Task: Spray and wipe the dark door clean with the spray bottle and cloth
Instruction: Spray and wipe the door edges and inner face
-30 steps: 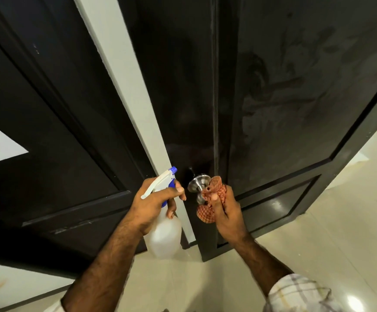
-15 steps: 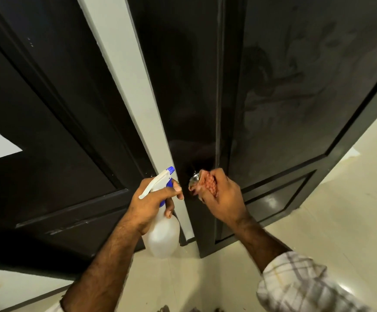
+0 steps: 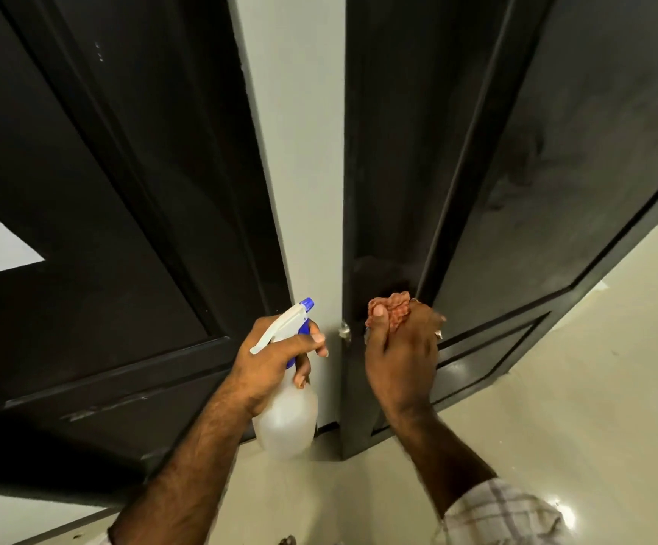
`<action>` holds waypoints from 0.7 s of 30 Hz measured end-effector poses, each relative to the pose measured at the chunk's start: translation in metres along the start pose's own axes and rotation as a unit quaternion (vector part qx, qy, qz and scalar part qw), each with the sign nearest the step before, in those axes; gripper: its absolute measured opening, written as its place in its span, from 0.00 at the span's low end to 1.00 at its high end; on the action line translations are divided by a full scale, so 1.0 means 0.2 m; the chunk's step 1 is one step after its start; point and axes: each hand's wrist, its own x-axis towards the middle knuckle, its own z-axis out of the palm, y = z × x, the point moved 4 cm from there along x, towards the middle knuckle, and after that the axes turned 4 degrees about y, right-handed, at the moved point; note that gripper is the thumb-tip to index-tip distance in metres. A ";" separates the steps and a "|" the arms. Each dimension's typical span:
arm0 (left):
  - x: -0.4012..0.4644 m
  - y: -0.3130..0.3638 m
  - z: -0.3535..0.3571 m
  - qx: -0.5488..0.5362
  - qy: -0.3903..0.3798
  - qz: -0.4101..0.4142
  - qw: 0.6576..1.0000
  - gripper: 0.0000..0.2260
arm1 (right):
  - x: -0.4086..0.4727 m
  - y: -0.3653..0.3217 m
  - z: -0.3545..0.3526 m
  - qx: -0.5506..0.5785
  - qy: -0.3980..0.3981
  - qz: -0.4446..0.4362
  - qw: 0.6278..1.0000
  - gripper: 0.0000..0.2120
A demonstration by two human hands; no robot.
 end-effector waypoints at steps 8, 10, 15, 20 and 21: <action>0.15 -0.03 -0.13 -0.032 -0.094 0.002 0.995 0.15 | -0.21 0.07 0.01 -0.158 0.004 -0.229 0.961 0.26; 0.18 -0.04 -0.15 -0.038 -0.119 -0.004 0.992 0.11 | -0.17 0.04 -0.02 -0.093 0.028 -0.195 0.976 0.20; 0.20 -0.03 -0.21 -0.036 -0.167 -0.012 0.985 0.10 | 0.08 0.09 -0.04 0.220 0.110 0.276 0.929 0.10; 0.20 -0.07 -0.27 -0.030 -0.176 -0.038 0.983 0.18 | 0.01 0.12 0.03 0.364 -0.030 0.452 0.814 0.15; 0.20 -0.08 -0.28 -0.028 -0.180 -0.036 0.983 0.16 | -0.02 0.10 0.04 0.422 -0.044 0.470 0.774 0.14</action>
